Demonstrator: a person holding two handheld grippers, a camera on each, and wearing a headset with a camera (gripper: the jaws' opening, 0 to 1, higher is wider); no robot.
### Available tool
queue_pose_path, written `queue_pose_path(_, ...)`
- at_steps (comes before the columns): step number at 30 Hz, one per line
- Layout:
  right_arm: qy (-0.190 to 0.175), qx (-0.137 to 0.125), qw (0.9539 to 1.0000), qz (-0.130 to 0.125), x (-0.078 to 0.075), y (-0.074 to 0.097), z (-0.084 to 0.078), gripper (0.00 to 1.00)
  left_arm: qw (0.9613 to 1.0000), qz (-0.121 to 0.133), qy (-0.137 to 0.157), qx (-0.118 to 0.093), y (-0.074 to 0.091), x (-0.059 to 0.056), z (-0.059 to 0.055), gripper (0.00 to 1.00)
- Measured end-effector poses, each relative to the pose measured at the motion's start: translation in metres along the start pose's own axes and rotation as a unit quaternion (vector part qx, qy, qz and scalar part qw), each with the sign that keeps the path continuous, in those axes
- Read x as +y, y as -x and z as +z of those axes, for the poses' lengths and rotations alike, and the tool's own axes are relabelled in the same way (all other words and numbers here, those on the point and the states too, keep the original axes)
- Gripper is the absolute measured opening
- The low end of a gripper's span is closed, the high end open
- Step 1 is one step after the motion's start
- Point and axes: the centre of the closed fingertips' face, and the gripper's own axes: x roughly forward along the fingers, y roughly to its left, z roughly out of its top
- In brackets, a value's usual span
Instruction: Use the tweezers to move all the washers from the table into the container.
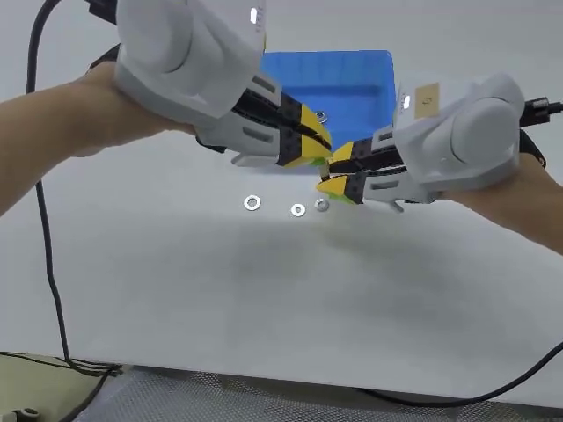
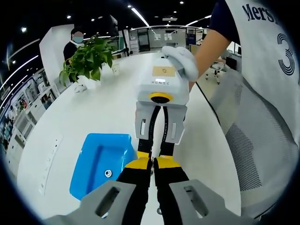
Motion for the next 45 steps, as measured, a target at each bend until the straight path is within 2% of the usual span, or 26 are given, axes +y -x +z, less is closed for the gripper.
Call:
queue_pose_path(23,-0.005,0.001,0.9999,0.014,0.001,0.002,0.002,0.10,1.0000,-0.003,0.007,-0.003,0.002,0.002,0.002,0.07)
queue_pose_path(29,0.001,-0.003,0.9999,0.014,0.001,0.005,0.010,0.10,0.9999,-0.008,0.006,-0.004,0.009,0.002,0.007,0.07)
queue_pose_path(33,0.007,-0.005,0.9999,0.013,0.002,0.007,0.017,0.10,0.9999,-0.009,0.005,-0.004,0.014,0.004,0.002,0.07)
queue_pose_path(45,0.028,-0.011,0.9995,0.012,0.004,0.014,0.039,0.10,0.9999,-0.010,-0.001,-0.003,0.035,0.005,0.010,0.07)
